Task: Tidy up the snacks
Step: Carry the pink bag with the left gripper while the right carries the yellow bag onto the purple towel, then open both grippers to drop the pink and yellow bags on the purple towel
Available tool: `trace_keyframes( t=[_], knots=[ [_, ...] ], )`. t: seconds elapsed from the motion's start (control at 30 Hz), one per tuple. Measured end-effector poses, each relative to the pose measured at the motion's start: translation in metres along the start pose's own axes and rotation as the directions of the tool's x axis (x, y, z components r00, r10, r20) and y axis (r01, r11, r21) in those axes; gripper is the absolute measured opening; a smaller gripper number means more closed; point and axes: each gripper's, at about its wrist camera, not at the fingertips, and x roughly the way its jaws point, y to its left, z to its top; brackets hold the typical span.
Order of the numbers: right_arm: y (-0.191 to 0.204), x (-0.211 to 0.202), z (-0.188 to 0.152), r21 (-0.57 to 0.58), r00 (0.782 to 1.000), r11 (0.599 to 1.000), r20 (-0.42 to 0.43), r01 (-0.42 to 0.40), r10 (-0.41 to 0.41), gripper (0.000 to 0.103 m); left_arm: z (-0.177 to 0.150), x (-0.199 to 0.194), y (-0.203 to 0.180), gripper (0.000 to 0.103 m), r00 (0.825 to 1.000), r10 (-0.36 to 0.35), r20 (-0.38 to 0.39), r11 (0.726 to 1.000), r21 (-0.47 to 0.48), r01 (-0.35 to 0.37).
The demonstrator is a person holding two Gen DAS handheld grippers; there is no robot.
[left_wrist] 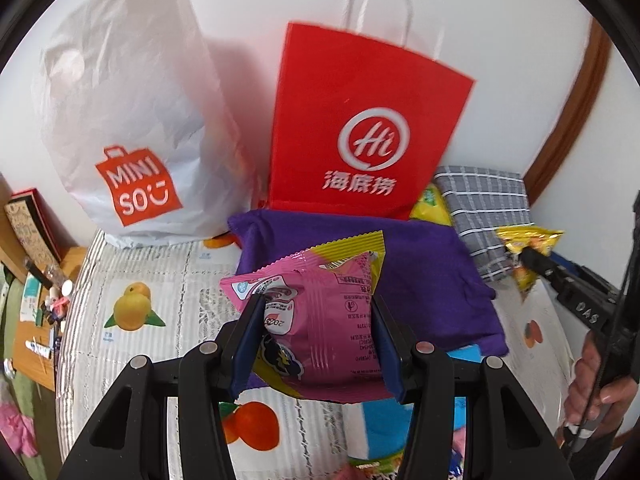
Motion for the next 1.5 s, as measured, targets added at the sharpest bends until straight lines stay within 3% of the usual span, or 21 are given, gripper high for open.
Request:
trace_keyframes(
  t=[0.6,1.0,1.5],
  knots=[
    [-0.015,0.08,0.012,-0.007,0.996,0.999,-0.082,-0.048,0.048,0.038,0.018,0.079,0.015,0.049,0.996,0.042,-0.078,0.999,-0.002,-0.043],
    [-0.015,0.124,0.007,-0.044,0.987,0.999,-0.156,-0.031,0.024,0.038,0.026,0.118,0.016,0.05,0.992,0.052,-0.115,0.999,-0.001,-0.052],
    [-0.007,0.16,-0.009,-0.068,0.972,0.997,-0.235,-0.038,0.021,0.038,0.026,0.132,0.008,0.05,0.99,0.067,-0.121,0.998,0.018,-0.066]
  ],
)
